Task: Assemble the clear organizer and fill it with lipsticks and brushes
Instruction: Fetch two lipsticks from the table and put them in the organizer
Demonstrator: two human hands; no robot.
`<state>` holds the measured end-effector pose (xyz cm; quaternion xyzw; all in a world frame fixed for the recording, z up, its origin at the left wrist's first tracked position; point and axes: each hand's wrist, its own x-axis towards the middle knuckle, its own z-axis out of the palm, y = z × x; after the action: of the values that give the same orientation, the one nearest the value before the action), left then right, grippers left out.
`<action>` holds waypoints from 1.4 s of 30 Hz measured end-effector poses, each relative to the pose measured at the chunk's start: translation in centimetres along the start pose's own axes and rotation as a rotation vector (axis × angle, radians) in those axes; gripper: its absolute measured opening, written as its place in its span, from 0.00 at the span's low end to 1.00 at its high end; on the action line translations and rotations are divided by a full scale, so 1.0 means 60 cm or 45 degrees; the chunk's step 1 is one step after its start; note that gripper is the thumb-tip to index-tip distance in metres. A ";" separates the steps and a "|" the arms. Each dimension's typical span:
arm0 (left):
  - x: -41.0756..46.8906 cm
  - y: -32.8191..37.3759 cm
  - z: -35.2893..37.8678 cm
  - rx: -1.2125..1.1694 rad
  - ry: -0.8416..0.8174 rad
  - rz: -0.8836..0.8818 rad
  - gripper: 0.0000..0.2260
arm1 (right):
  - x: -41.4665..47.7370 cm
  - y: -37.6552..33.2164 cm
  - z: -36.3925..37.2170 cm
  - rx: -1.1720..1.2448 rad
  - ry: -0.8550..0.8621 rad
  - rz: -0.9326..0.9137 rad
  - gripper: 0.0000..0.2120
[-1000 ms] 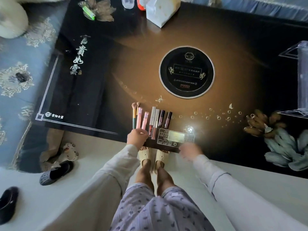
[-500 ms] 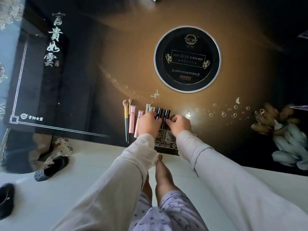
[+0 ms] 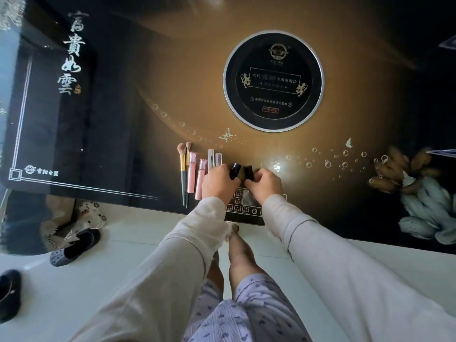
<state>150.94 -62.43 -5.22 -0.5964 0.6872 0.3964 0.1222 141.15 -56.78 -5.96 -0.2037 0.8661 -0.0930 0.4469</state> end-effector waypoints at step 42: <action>-0.213 0.037 0.077 0.436 -0.904 0.519 0.09 | -0.520 0.453 0.209 1.911 0.556 1.128 0.04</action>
<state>150.79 -50.06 0.84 -0.2467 0.7619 0.4732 0.3671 160.14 -18.44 0.40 0.5169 0.6422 -0.4903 0.2828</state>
